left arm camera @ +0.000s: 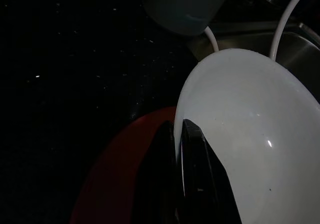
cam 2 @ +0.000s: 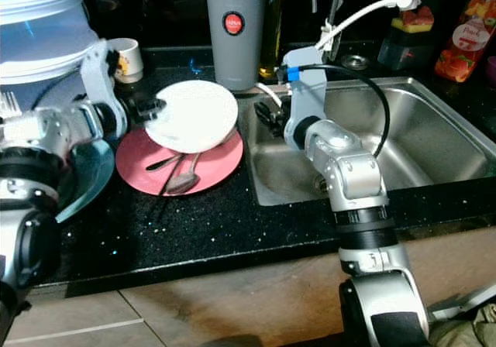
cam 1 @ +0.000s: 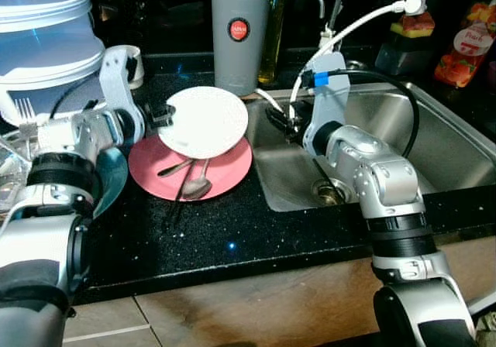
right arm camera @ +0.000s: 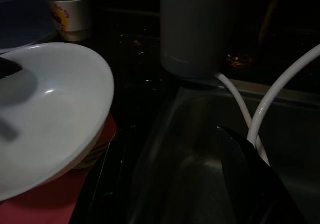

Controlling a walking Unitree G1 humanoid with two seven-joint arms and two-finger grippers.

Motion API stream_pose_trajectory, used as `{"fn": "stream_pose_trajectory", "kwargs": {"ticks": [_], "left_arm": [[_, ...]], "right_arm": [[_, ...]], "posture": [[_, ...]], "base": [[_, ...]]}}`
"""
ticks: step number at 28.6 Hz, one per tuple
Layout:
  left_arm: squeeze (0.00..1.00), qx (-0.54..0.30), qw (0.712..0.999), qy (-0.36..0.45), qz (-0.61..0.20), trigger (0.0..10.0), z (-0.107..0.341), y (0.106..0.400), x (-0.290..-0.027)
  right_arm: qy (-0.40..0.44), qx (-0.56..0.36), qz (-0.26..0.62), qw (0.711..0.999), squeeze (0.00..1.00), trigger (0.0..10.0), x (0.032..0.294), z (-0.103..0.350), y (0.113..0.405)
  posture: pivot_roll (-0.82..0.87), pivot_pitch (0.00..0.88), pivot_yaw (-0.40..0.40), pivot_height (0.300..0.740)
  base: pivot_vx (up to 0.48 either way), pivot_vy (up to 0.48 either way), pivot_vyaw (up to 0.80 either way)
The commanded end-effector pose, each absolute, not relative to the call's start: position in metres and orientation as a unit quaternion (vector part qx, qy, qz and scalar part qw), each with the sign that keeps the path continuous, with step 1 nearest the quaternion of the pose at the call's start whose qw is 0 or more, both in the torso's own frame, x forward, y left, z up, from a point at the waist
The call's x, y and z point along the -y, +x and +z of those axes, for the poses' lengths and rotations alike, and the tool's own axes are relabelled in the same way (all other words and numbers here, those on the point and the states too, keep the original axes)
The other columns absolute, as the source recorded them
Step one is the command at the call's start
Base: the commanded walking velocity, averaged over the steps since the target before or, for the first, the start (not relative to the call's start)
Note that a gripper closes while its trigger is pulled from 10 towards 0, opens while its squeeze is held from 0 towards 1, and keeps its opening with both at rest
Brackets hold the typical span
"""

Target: Kitchen organization

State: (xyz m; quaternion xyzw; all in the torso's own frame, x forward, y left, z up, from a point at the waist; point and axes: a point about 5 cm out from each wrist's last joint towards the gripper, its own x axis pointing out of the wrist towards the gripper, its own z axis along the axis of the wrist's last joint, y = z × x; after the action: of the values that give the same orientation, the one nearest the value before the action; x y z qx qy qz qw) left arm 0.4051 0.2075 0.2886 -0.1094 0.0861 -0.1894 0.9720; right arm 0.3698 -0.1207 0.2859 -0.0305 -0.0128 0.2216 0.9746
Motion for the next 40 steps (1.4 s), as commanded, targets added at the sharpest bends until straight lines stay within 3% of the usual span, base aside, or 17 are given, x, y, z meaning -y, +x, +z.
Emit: {"fn": "stream_pose_trajectory", "kwargs": {"ticks": [1,10,18,25,26,29,32,37,38,40], "left_arm": [[0.00,-0.095,0.975,-0.096,-0.179,0.0,0.286,0.404,-0.213],[0.00,-0.004,0.972,-0.087,-0.219,0.0,0.318,0.399,-0.210],[0.00,0.120,0.938,-0.110,-0.306,0.0,0.361,0.382,-0.193],[0.00,0.154,0.958,-0.014,-0.242,0.0,0.348,0.378,-0.198],[0.00,0.157,0.961,0.011,-0.226,0.0,0.346,0.378,-0.200],[0.00,0.192,0.963,0.073,-0.177,0.0,0.348,0.374,-0.203],[0.00,0.215,0.960,0.084,-0.160,0.0,0.350,0.370,-0.203],[0.00,0.253,0.951,0.036,-0.173,0.0,0.352,0.365,-0.192],[0.00,0.258,0.948,0.025,-0.182,0.0,0.352,0.363,-0.187],[0.00,0.267,0.944,0.013,-0.194,0.0,0.350,0.361,-0.180]], "right_arm": [[-0.028,0.019,0.226,0.974,0.00,10.0,0.120,0.291,0.369],[-0.026,0.026,0.230,0.972,0.00,10.0,0.118,0.295,0.369],[-0.020,0.037,0.226,0.973,0.00,10.0,0.119,0.300,0.369],[0.068,0.095,0.206,0.972,0.00,10.0,0.124,0.322,0.367],[0.076,0.103,0.201,0.971,1.00,10.0,0.127,0.325,0.367],[0.102,0.124,0.179,0.971,1.00,10.0,0.134,0.330,0.367],[0.118,0.129,0.187,0.967,1.00,10.0,0.133,0.332,0.365],[0.091,0.092,0.321,0.938,1.00,10.0,0.096,0.321,0.346],[0.071,0.083,0.322,0.940,0.00,10.0,0.088,0.314,0.344],[0.054,0.080,0.310,0.946,0.00,10.0,0.082,0.306,0.343]], "posture": [[0.02,0.086,-0.021,0.740],[0.02,0.087,-0.028,0.740],[0.03,0.089,-0.027,0.740],[0.03,0.089,-0.026,0.740],[0.02,0.091,-0.026,0.740],[0.03,0.090,-0.029,0.740],[0.03,0.090,-0.029,0.740],[0.03,0.080,-0.031,0.740],[0.03,0.075,-0.031,0.740],[0.03,0.073,-0.033,0.740]], "base": [[0.000,0.000,0.00],[0.000,0.000,0.00],[0.000,0.000,0.00],[0.000,0.000,0.00],[0.000,0.000,0.00],[0.000,0.000,0.00],[0.000,0.000,0.00],[0.000,0.000,0.00],[0.000,0.000,0.00],[0.000,0.000,0.00]]}}
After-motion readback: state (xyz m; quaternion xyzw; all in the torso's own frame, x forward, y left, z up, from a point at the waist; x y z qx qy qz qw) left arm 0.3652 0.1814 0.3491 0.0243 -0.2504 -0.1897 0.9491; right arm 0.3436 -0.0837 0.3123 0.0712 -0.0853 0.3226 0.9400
